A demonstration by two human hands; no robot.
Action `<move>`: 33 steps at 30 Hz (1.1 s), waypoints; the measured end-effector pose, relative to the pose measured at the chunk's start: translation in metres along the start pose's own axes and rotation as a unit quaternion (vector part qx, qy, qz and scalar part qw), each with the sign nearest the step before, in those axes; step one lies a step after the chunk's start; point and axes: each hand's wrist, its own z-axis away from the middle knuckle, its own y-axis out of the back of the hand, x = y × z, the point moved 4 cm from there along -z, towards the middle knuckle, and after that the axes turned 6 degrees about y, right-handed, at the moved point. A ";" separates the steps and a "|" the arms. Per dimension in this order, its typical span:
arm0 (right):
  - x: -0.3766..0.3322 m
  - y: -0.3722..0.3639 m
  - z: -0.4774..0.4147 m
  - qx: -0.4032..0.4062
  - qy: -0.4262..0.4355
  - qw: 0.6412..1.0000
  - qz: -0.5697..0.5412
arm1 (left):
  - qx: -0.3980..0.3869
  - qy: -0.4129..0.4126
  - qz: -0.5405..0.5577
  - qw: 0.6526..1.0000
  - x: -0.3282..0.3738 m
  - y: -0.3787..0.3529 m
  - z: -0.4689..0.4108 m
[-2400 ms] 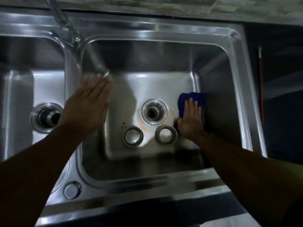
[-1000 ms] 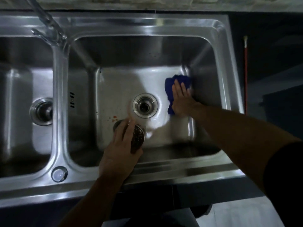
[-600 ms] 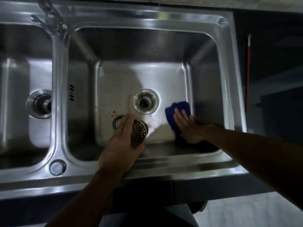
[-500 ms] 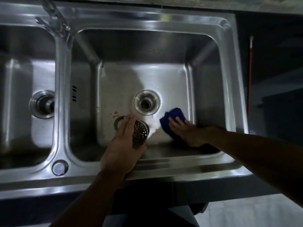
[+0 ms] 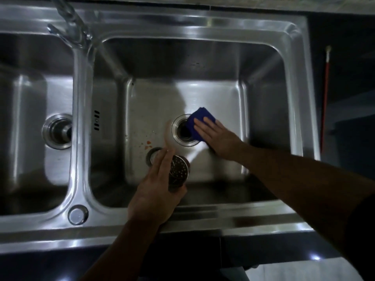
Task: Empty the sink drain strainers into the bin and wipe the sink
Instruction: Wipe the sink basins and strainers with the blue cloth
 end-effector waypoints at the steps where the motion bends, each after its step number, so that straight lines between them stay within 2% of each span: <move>1: 0.005 0.005 -0.003 -0.002 -0.027 1.000 -0.003 | -0.002 0.003 -0.003 1.000 -0.001 0.000 0.000; 4: 0.008 0.012 0.002 0.012 -0.188 0.978 -0.089 | 0.005 0.001 -0.004 1.000 0.000 0.001 0.000; 6: -0.002 0.011 0.012 0.023 -0.251 0.955 -0.160 | 0.011 -0.004 0.000 1.000 0.000 0.001 0.000; 9: -0.022 0.003 0.041 0.041 -0.250 0.938 -0.235 | 0.025 -0.009 0.000 1.000 0.000 0.001 0.001; 12: -0.026 -0.002 0.061 0.030 -0.239 0.948 -0.206 | 0.019 0.003 0.019 1.000 -0.002 0.000 0.002; 17: -0.027 0.012 0.051 0.005 -0.269 0.939 -0.215 | 0.030 0.025 0.052 0.998 -0.004 0.003 0.002; 19: -0.030 0.017 0.047 0.042 -0.293 0.933 -0.205 | 0.030 0.018 0.072 0.997 -0.001 0.006 0.001; 23: -0.026 0.023 0.055 0.116 -0.326 0.887 -0.304 | 0.015 0.012 0.087 0.996 -0.002 0.016 -0.009; 26: -0.028 0.036 0.068 0.153 -0.341 0.875 -0.309 | -0.008 0.034 0.121 0.992 -0.002 0.025 -0.019; 27: -0.034 0.042 0.075 0.189 -0.340 0.855 -0.342 | -0.018 0.044 0.148 0.988 0.001 0.028 -0.022; 29: -0.052 0.056 0.088 0.267 -0.329 0.788 -0.445 | -0.034 0.061 0.198 0.978 0.012 0.032 -0.028; 33: -0.094 0.087 0.095 0.335 -0.252 0.660 -0.623 | -0.084 0.043 0.293 0.951 0.050 0.029 -0.034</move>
